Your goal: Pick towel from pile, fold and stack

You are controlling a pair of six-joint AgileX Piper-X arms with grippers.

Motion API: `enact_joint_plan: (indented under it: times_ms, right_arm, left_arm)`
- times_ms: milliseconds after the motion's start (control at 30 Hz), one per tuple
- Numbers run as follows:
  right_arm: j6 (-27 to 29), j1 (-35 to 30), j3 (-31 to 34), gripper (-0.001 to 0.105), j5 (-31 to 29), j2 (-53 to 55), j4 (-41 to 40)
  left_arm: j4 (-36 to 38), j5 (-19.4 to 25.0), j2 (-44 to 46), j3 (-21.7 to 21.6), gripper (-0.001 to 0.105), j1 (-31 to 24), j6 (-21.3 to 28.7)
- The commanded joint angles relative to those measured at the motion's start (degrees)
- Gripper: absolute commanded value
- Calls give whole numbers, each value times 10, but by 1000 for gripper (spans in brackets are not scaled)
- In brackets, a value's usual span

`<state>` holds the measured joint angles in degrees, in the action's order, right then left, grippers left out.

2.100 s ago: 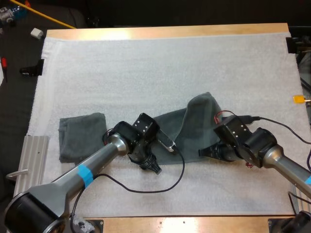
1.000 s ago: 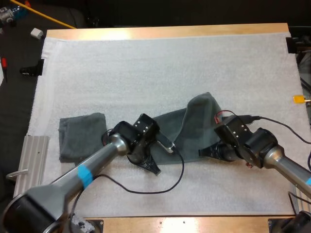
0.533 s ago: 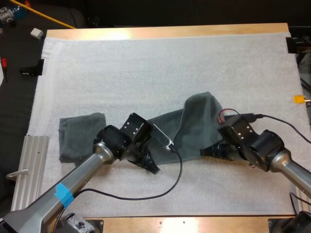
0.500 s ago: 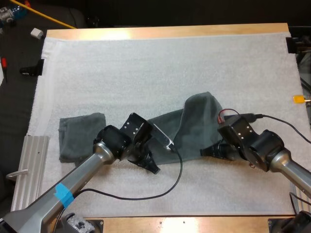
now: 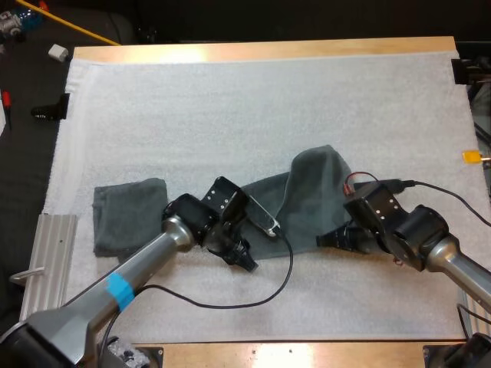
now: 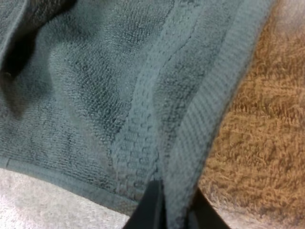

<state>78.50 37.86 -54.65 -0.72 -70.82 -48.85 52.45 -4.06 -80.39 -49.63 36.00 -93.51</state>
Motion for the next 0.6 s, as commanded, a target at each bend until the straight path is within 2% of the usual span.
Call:
enact_joint_plan:
  times_ms: [0,233,400,467,567]
  right_arm:
    - [5,-1,-2,0,-3,5,-6]
    - [6,0,-2,0,-4,5,-6]
    - [5,-1,-3,0,-4,4,-6]
    - [4,-1,-2,0,-1,5,-5]
    - [3,-1,-2,0,-1,2,-5]
  left_arm:
    - [-2,16,-24,-2,47,4,1]
    - [-2,20,-61,-1,44,3,-1]
    - [3,23,-70,-1,27,4,-2]
    - [-2,18,-78,-1,39,1,-7]
    - [1,18,-96,-1,41,1,-8]
